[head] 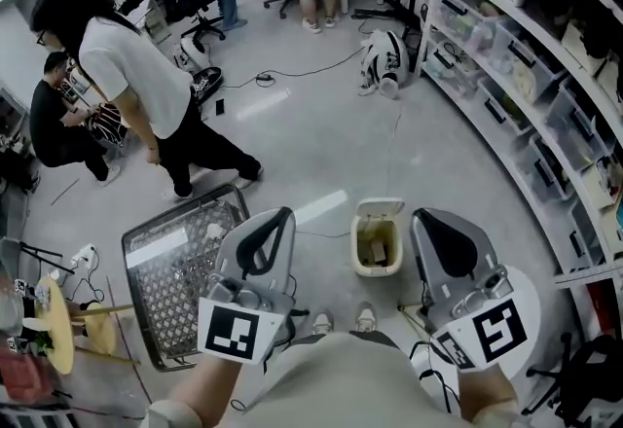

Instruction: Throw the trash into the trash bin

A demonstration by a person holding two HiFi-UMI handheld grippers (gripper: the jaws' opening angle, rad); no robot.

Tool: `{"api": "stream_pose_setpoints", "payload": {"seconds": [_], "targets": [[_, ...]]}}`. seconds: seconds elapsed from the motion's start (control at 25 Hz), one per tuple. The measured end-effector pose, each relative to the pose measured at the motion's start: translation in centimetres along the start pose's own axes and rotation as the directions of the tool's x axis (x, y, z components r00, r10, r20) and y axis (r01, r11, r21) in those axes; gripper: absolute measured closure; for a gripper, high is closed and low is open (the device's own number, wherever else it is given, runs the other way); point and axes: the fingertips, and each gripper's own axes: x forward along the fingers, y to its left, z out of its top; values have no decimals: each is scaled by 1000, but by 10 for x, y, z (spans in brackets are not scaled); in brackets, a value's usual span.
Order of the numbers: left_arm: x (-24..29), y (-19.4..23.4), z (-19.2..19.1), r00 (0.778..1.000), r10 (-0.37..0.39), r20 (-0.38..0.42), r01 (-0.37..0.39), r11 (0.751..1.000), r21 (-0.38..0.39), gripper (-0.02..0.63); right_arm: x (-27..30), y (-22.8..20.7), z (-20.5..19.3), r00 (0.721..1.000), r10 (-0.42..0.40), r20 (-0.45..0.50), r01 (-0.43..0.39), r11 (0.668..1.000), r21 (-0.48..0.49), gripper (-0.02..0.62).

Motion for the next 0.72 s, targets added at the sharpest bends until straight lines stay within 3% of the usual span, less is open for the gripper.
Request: {"api": "stream_pose_setpoints", "payload": {"seconds": [0.32,0.48,0.56,0.72], "targets": [[9,-3,-9,999,36,-25,-36,999,-1,602,0,-14,-12,1000,7,-21,-7,1000,16,592],[9,17,-16,993,113,-45,-116,991,-66,435,8,-11,-20,999,29,-38,-28,999,39,592],[1,39,-23,984,171,-55,-175,982,-78,395,18,-1,-22,997,62,-40,-60,996,62,592],[-17,96,-54,955,277,-109,-282,959,-31,322,46,21,-28,989,142,-38,-139,987,78,592]]}}
